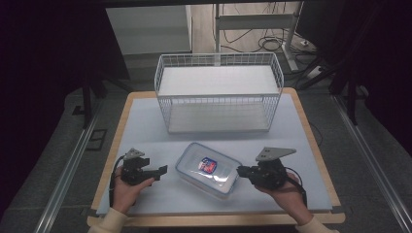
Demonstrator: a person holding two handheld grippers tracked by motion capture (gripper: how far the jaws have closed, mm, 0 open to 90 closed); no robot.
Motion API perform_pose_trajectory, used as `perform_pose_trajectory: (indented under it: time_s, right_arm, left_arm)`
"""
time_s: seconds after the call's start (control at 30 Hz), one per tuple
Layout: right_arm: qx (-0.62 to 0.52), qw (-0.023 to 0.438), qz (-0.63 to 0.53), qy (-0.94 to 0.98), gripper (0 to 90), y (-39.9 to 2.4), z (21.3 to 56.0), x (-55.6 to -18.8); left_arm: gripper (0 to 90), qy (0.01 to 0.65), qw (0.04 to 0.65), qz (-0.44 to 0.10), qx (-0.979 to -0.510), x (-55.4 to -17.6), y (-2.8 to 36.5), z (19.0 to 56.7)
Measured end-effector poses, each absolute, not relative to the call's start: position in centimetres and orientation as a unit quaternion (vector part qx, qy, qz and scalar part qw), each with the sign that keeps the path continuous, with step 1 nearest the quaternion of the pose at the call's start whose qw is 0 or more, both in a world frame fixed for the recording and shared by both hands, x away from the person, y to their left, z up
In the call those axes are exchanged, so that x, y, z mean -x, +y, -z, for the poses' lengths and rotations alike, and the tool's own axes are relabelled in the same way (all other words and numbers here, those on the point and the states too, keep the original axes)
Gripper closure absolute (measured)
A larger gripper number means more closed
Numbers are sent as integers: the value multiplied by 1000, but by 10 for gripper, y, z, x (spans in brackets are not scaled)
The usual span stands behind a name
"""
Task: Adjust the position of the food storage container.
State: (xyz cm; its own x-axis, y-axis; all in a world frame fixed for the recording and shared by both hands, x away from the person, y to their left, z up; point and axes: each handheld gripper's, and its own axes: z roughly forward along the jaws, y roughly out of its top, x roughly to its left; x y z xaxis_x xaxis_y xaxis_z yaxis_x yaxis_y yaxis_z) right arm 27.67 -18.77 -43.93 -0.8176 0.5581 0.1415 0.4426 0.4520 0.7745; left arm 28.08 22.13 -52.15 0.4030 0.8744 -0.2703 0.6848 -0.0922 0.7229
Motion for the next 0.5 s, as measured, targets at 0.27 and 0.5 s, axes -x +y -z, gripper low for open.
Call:
perform_pose_trajectory:
  time_s: [0.27, 0.5]
  right_arm:
    - [-201, 34, -392, 897, 893, -133, 454, -242]
    - [-182, 51, -350, 917, 894, -117, 477, -232]
  left_arm:
    - [151, 532, 409, -115, -733, -280, 219, 521]
    - [152, 533, 408, -115, -732, -280, 219, 522]
